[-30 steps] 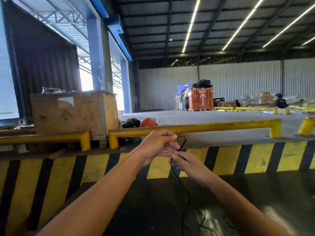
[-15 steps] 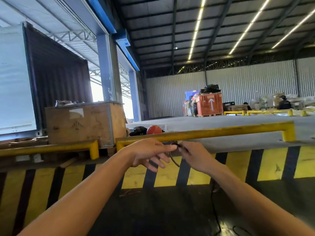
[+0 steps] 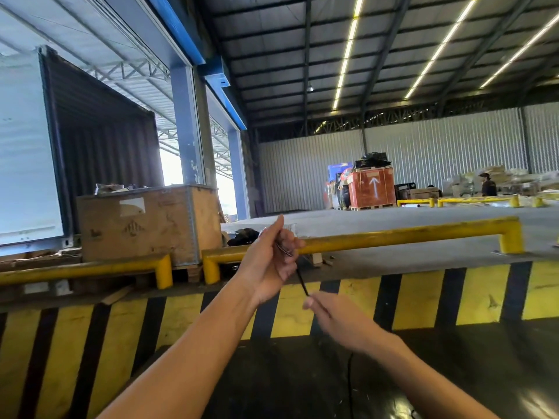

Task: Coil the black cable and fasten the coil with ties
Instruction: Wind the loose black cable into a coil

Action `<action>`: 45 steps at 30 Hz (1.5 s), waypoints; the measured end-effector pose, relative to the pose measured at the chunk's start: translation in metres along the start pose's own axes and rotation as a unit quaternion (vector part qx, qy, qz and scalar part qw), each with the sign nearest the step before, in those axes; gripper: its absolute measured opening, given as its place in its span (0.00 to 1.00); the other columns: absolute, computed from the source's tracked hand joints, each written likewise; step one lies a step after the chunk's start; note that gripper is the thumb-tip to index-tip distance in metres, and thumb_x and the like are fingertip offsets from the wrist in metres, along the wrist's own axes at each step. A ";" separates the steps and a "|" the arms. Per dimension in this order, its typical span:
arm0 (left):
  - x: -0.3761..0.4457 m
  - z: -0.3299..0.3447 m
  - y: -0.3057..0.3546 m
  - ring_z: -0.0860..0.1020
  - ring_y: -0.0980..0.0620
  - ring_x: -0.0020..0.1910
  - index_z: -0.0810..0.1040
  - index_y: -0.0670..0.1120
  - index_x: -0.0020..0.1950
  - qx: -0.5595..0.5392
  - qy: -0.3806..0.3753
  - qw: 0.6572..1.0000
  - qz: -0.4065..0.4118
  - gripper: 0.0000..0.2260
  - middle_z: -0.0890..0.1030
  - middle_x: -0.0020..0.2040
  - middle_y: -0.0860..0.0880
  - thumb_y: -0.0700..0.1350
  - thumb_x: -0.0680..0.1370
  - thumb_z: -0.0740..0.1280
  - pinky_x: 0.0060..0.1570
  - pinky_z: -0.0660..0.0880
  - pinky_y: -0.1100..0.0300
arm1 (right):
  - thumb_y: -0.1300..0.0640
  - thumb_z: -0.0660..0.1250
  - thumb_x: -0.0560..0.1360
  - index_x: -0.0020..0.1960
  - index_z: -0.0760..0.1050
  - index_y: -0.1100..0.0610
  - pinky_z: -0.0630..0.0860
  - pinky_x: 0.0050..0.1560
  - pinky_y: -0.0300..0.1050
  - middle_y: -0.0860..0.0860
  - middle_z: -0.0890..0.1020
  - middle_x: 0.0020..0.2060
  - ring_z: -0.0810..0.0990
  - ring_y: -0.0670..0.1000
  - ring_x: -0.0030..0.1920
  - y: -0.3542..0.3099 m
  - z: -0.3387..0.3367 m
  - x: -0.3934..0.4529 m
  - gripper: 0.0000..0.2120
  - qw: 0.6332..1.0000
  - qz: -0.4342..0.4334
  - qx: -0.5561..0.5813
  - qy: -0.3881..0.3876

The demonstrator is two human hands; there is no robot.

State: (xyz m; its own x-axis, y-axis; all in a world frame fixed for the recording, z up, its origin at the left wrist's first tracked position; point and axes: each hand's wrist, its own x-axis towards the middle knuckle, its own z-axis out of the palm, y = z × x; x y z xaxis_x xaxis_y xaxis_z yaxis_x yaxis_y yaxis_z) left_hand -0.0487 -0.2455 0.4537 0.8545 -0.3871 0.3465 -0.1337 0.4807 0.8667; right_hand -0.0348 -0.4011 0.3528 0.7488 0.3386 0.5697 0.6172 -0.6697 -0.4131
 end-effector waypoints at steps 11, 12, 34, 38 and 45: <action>0.010 -0.020 -0.018 0.77 0.61 0.43 0.82 0.49 0.37 0.416 0.198 0.869 0.179 0.16 0.80 0.39 0.53 0.48 0.80 0.60 0.45 0.67 0.60 | 0.47 0.55 0.80 0.45 0.73 0.43 0.69 0.43 0.33 0.40 0.76 0.36 0.76 0.37 0.39 0.029 -0.012 -0.016 0.10 0.994 -0.035 -0.047 -0.088; 0.009 -0.026 -0.024 0.76 0.62 0.38 0.80 0.49 0.36 0.529 0.168 0.809 0.192 0.16 0.78 0.35 0.53 0.48 0.81 0.59 0.41 0.67 0.60 | 0.47 0.55 0.80 0.44 0.73 0.44 0.69 0.43 0.33 0.39 0.75 0.35 0.76 0.37 0.39 0.031 -0.021 -0.014 0.10 0.995 -0.033 -0.060 -0.070; 0.008 -0.003 -0.034 0.62 0.45 0.72 0.73 0.61 0.65 0.080 -0.136 0.986 -0.057 0.17 0.62 0.75 0.48 0.56 0.77 0.59 0.67 0.49 0.29 | 0.48 0.53 0.81 0.47 0.74 0.50 0.74 0.38 0.40 0.46 0.78 0.34 0.76 0.40 0.33 0.008 0.051 -0.042 0.13 0.992 0.044 0.095 -0.069; 0.006 -0.036 -0.030 0.54 0.47 0.76 0.68 0.62 0.70 0.239 -0.010 0.971 -0.010 0.19 0.59 0.78 0.51 0.56 0.79 0.56 0.70 0.47 0.35 | 0.46 0.55 0.79 0.43 0.72 0.46 0.75 0.40 0.38 0.45 0.77 0.35 0.76 0.39 0.35 0.022 0.028 -0.043 0.10 0.989 0.015 0.022 -0.146; -0.005 -0.078 -0.041 0.71 0.56 0.60 0.69 0.52 0.70 0.674 -0.072 0.726 -0.118 0.20 0.75 0.65 0.52 0.57 0.82 0.53 0.57 0.66 0.61 | 0.46 0.61 0.76 0.35 0.70 0.41 0.67 0.34 0.33 0.44 0.76 0.31 0.76 0.40 0.35 0.040 -0.067 -0.009 0.11 0.996 -0.018 -0.087 0.001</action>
State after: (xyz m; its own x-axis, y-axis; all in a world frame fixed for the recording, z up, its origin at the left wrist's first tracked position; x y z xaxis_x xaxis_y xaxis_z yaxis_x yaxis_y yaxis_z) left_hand -0.0087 -0.2020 0.3888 0.8849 -0.4588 0.0807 -0.4450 -0.7811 0.4381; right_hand -0.0326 -0.4757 0.3790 0.7269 0.3627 0.5831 0.5913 -0.7624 -0.2629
